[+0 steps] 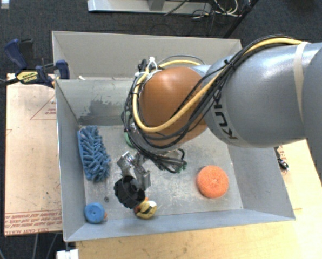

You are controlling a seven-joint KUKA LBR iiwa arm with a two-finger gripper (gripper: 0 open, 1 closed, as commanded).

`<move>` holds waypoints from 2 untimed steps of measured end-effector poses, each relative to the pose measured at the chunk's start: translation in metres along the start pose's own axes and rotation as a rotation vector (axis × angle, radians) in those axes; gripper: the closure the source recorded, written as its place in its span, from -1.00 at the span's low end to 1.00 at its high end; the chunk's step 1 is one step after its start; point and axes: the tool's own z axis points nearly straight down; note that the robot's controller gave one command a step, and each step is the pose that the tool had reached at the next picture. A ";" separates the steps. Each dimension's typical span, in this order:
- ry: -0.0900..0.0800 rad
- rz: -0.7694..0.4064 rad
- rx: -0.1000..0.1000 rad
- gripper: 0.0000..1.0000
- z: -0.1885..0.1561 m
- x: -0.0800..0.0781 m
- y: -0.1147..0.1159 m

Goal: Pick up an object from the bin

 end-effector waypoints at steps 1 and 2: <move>0.004 -0.056 -0.001 1.00 0.031 0.005 0.025; -0.008 -0.071 -0.001 1.00 0.045 0.007 0.019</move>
Offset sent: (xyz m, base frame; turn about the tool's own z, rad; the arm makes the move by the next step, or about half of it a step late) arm -0.0106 -0.0114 -0.0824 -0.0546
